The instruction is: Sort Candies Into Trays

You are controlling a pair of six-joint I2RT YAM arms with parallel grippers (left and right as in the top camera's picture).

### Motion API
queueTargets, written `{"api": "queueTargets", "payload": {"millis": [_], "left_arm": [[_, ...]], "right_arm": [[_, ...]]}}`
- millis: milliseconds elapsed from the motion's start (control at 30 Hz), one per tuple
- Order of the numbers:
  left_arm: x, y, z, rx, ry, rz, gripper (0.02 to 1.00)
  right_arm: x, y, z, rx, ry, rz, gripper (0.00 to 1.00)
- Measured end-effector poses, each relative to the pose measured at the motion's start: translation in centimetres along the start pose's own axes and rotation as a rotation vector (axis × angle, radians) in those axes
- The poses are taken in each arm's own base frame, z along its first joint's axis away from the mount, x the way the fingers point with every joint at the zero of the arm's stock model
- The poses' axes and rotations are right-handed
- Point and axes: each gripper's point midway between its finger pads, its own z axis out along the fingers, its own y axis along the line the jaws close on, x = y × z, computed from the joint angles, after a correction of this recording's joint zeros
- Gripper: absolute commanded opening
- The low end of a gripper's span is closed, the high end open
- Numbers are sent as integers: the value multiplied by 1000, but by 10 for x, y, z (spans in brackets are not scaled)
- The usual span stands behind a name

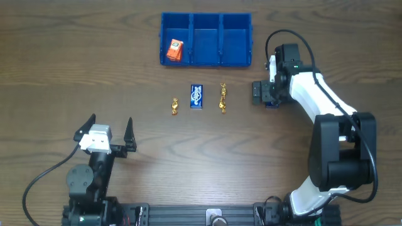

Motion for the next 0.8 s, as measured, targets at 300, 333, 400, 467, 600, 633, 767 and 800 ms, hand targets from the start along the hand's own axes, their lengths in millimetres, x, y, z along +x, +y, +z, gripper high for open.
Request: {"api": "queueTargets", "payload": {"millis": [300, 333, 400, 467, 600, 633, 767, 800], "left_arm": [[0, 0, 0, 0, 0, 0, 998], [0, 0, 0, 0, 0, 0, 998], [0, 0, 0, 0, 0, 0, 998], [0, 0, 0, 0, 0, 0, 998], [0, 0, 0, 0, 0, 0, 998], [0, 0, 0, 0, 0, 0, 996], [0, 0, 0, 0, 0, 0, 998], [0, 0, 0, 0, 0, 0, 998]], "right_arm": [[-1, -6, 12, 16, 5, 19, 1000], [-1, -9, 11, 21, 5, 28, 996], [-1, -12, 11, 27, 4, 41, 967], [-1, -14, 11, 31, 4, 51, 921], [-1, -15, 12, 32, 5, 59, 855], [-1, -15, 12, 32, 7, 60, 838], [1, -15, 19, 33, 20, 66, 728], [2, -15, 20, 33, 22, 63, 709]]}}
